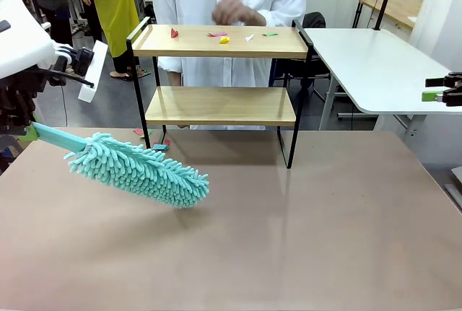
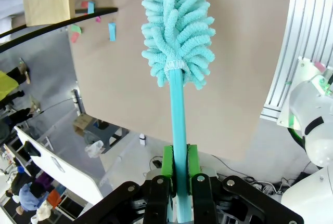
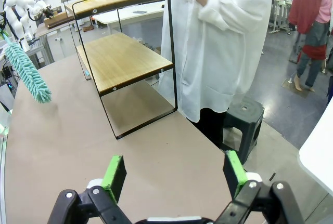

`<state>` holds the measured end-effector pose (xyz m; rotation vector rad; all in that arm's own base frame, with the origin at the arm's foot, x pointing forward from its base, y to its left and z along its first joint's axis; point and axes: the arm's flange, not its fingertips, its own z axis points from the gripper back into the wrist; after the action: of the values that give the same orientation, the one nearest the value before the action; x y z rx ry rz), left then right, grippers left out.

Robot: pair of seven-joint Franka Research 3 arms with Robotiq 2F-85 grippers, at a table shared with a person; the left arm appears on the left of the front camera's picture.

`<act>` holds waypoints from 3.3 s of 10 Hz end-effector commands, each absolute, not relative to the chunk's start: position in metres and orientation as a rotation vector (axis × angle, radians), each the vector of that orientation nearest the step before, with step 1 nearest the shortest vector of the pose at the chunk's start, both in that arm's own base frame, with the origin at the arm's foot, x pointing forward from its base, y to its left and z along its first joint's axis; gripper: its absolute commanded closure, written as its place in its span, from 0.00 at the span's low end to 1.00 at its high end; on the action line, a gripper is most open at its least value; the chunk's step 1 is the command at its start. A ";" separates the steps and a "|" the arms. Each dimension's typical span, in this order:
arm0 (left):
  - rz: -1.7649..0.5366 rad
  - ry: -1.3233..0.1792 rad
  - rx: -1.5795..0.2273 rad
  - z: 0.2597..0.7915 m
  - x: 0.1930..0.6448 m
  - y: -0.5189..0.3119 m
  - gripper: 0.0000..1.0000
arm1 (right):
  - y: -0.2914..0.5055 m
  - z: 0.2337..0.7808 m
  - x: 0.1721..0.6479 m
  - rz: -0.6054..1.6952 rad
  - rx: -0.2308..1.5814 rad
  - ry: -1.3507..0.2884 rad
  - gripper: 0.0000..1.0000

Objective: Clean the shelf.
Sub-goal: Clean the specific section of the Shelf indicated by the human with the Duster.

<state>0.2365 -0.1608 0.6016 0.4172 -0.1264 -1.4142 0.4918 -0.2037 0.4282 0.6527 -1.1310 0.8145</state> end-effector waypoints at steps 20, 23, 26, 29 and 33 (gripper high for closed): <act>-1.452 -0.171 0.344 0.615 0.235 -0.162 0.87 | -0.202 0.431 0.492 0.819 0.649 -1.135 0.00; -1.507 -0.241 0.180 0.657 0.240 -0.187 0.87 | -0.202 0.431 0.492 0.819 0.649 -1.135 0.00; -1.480 -0.351 0.028 0.704 0.247 -0.234 0.87 | -0.202 0.431 0.492 0.819 0.649 -1.135 0.00; -1.242 -0.514 -0.041 0.742 0.247 -0.280 0.87 | -0.202 0.431 0.492 0.819 0.649 -1.135 0.00; -0.820 -0.675 0.036 0.766 0.248 -0.332 0.87 | -0.202 0.431 0.492 0.819 0.649 -1.135 0.00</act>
<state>0.2502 -0.3160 0.7629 -0.0359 -0.6420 -0.9136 0.4918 -0.2036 0.4282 0.6527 -1.1309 0.8145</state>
